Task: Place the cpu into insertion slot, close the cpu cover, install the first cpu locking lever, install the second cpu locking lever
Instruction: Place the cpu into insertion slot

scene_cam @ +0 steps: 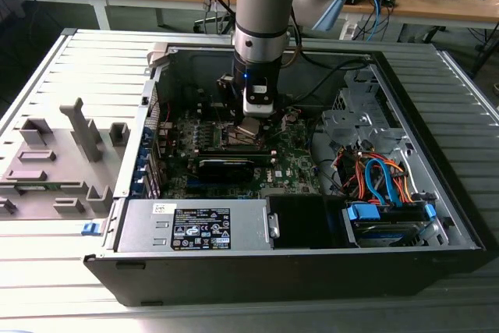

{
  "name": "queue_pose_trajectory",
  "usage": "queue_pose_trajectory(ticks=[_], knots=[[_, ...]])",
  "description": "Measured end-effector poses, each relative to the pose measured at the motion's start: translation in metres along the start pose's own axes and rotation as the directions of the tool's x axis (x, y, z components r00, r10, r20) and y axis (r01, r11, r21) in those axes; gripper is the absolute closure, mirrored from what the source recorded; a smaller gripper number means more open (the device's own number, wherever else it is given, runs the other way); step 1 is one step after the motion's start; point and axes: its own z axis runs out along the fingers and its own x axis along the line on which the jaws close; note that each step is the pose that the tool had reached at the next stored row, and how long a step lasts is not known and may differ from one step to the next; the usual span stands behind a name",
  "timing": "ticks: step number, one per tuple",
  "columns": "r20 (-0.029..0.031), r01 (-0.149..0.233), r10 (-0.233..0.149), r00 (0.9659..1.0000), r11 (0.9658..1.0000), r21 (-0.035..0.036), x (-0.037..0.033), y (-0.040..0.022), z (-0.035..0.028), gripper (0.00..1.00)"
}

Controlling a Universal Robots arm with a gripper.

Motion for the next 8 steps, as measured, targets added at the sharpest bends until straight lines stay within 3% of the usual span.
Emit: queue_pose_trajectory(ticks=[8], knots=[[0.0003, -0.015, 0.015, 0.9999, 0.9999, -0.0002, 0.0000, 0.0000, 0.0003, 0.45]])
